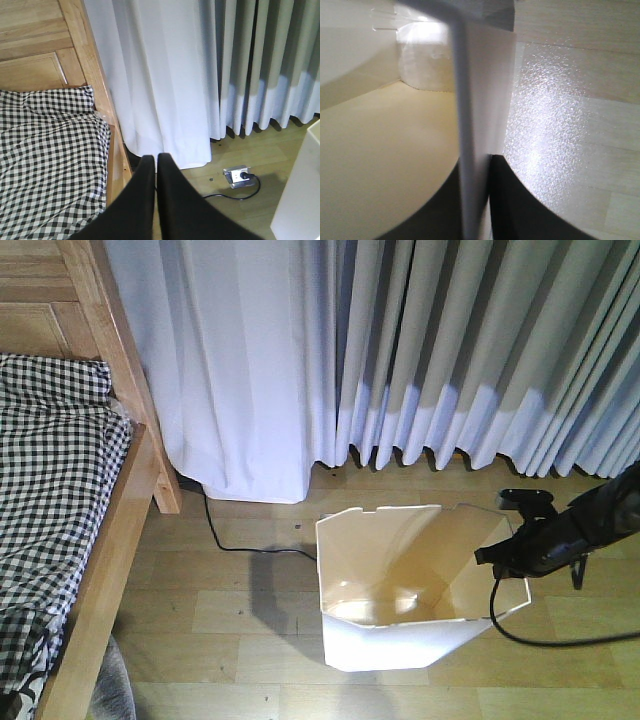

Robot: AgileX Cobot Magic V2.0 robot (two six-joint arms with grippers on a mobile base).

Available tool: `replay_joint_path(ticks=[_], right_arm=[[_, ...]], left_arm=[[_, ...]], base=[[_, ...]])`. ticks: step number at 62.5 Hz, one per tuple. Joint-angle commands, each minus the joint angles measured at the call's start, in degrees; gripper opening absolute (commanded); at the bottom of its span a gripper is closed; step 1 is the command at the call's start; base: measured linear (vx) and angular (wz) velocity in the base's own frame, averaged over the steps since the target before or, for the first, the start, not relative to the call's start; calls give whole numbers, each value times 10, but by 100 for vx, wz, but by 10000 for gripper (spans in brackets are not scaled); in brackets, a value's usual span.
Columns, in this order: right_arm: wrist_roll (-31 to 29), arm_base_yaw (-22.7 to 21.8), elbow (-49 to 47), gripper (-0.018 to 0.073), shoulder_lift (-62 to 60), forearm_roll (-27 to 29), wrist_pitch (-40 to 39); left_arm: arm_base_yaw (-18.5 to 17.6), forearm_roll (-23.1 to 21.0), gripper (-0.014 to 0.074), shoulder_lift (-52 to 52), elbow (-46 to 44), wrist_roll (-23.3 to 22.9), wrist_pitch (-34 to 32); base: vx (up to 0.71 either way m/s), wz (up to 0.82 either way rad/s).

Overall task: Move trash bin to bedside with robot
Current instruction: 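Lower the white bin to the floor beside the bed with the right gripper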

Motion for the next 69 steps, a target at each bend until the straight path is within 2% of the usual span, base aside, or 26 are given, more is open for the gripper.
replay_joint_path(ticks=[1,23,69], right_arm=[[-4,-1,-47,0,-3,26,55],[15,-1,-192,0,124,34,82],[59,9,-401,5,282,37,119]], left_arm=[[0,0,-7,-12,10,-3,-40],[0,0,-7,-12,10,-3,-40],[0,0,-7,-12,10,-3,-40]], base=[[0,0],[0,0],[0,0]])
